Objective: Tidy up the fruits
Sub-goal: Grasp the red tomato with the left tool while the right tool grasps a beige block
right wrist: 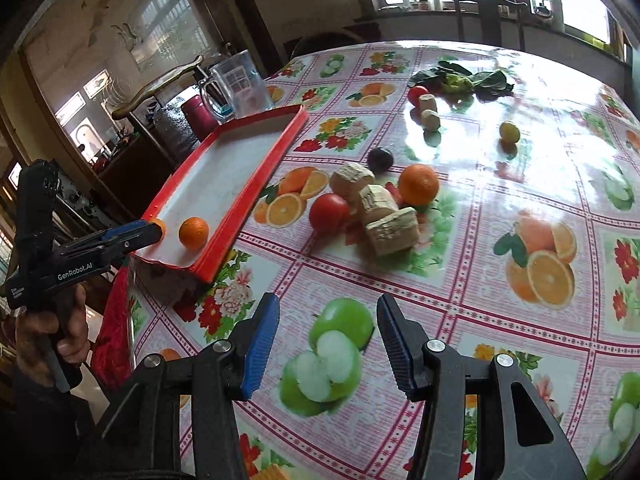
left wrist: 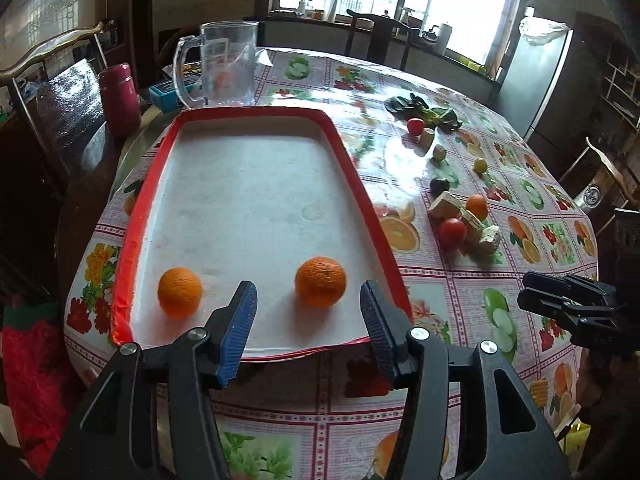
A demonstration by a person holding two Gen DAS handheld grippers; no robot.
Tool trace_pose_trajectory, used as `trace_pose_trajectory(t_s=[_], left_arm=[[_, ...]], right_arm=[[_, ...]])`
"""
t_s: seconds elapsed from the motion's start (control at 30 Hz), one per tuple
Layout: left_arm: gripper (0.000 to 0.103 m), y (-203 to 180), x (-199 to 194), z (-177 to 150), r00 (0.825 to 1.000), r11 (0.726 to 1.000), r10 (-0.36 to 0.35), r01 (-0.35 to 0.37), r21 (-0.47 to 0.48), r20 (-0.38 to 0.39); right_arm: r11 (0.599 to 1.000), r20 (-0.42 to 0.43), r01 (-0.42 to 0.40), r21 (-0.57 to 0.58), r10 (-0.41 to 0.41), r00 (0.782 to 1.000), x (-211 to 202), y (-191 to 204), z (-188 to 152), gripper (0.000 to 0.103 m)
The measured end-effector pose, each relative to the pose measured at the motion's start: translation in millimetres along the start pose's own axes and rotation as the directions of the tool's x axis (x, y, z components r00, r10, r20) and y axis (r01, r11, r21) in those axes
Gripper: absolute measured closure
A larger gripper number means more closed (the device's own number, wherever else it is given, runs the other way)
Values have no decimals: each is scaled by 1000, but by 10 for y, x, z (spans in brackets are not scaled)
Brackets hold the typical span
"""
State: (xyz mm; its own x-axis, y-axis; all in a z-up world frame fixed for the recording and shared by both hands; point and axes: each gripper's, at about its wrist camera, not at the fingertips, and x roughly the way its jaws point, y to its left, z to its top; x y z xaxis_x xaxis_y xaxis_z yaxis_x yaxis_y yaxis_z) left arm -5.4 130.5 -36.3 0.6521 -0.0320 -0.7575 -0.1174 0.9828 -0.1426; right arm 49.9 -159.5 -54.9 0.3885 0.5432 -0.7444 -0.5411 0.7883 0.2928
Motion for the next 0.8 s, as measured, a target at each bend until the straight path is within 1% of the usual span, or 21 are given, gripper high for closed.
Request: trace_pose_trajectory(t_s=[0.17, 0.4, 0.53, 0.8], left_arm=[[51, -280, 47, 29, 999, 998, -35, 35, 44, -7], [51, -608, 186, 73, 997, 994, -70, 72, 86, -27], [51, -758, 286, 104, 996, 991, -84, 88, 99, -43], [51, -981, 510, 219, 992, 987, -104, 112, 118, -73]], right_arm=[[999, 20, 21, 33, -21, 1000, -86, -168, -12, 51], [998, 27, 44, 37, -45, 999, -74, -270, -15, 51], [998, 20, 61, 33, -61, 998, -19, -317, -25, 51], [997, 13, 62, 47, -63, 998, 21, -420, -18, 51]])
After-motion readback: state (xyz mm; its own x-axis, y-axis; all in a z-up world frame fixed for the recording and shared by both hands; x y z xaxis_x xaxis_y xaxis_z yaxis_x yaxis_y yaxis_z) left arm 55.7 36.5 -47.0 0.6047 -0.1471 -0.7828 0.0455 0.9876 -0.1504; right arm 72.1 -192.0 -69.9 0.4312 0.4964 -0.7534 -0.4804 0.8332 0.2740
